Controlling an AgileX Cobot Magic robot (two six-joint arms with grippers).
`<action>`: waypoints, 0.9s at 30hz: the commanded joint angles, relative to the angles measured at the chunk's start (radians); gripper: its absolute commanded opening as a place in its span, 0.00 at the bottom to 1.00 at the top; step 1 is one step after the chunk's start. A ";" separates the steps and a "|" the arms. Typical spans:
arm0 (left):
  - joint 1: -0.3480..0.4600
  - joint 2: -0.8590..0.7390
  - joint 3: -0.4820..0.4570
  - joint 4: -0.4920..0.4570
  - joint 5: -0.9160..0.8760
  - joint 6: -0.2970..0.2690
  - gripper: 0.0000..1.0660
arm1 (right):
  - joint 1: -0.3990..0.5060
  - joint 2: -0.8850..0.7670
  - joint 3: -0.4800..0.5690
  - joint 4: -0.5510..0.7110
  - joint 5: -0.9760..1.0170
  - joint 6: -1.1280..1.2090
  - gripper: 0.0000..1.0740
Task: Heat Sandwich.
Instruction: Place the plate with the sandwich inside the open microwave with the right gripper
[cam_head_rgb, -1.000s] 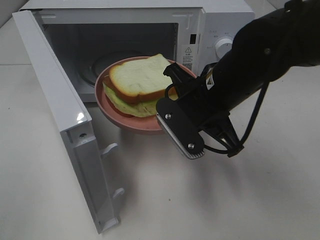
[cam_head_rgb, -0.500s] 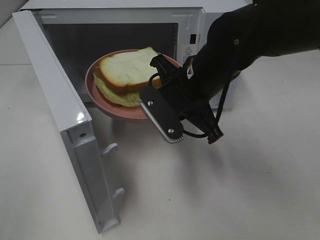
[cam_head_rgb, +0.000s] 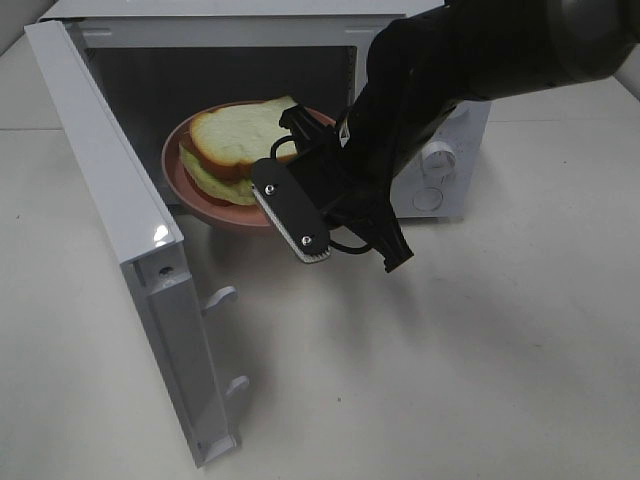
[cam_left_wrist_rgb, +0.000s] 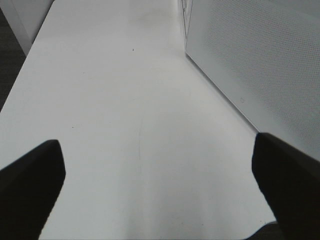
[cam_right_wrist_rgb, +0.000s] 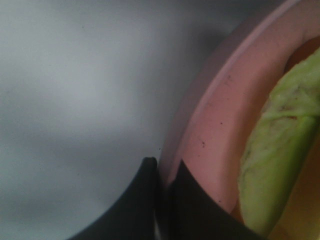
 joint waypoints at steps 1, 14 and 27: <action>0.001 -0.022 0.001 0.003 -0.013 -0.003 0.90 | 0.000 0.014 -0.039 -0.002 -0.003 0.009 0.00; 0.001 -0.022 0.001 0.003 -0.013 -0.003 0.90 | 0.000 0.165 -0.289 -0.060 0.117 0.149 0.00; 0.001 -0.022 0.001 0.003 -0.013 -0.003 0.90 | 0.000 0.278 -0.467 -0.065 0.189 0.222 0.00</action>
